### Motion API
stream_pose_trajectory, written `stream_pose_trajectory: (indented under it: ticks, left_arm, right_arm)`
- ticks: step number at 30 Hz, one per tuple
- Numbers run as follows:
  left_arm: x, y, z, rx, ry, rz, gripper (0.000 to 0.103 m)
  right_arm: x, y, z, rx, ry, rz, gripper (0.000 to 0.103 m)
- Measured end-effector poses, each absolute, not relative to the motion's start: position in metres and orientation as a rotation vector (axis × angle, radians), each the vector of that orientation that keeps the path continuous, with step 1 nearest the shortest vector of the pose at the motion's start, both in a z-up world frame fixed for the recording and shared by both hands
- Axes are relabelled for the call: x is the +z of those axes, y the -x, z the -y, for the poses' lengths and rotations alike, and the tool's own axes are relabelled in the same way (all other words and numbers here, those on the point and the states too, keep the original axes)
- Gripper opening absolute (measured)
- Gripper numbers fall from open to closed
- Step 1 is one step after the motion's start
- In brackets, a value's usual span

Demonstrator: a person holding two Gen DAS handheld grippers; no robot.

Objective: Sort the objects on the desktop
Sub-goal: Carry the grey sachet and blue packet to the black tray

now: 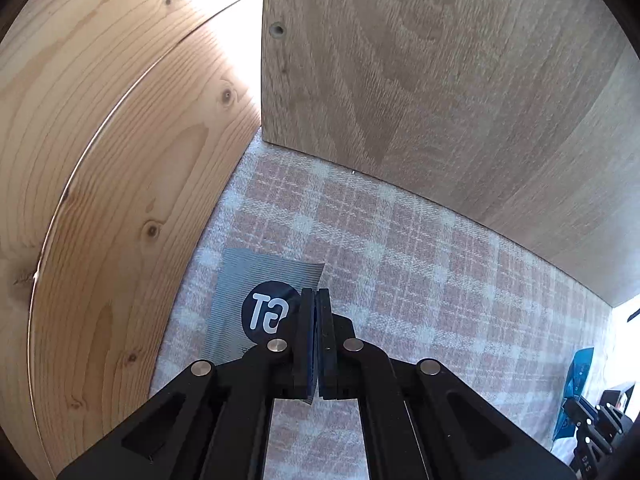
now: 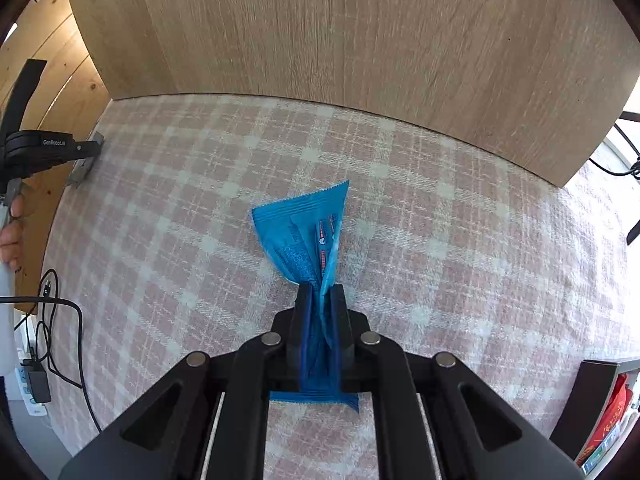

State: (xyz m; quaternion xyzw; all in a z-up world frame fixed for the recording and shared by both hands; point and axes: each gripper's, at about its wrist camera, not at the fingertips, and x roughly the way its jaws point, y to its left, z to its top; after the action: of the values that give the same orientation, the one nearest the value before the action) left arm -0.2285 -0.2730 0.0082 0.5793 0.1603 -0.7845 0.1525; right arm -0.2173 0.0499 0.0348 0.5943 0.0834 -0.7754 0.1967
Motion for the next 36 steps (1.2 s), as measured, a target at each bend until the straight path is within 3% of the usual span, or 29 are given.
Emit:
stream_pose_trajectory:
  ticks: [16, 24, 36]
  left_arm:
    - [0.093, 0.17, 0.176, -2.495, -1.606, -0.391, 0.0]
    - [0.133, 0.165, 0.075, -2.672, -1.636, -0.247, 0.0]
    - [0.171, 0.146, -0.109, -2.92, -1.789, -0.005, 0.0]
  right_arm:
    - [0.103, 0.181, -0.119, -2.297, -1.56, -0.166, 0.009]
    - [0.118, 0.159, -0.123, -2.411, -1.521, -0.111, 0.008]
    - [0.145, 0.126, -0.241, -2.615, -1.547, -0.034, 0.009]
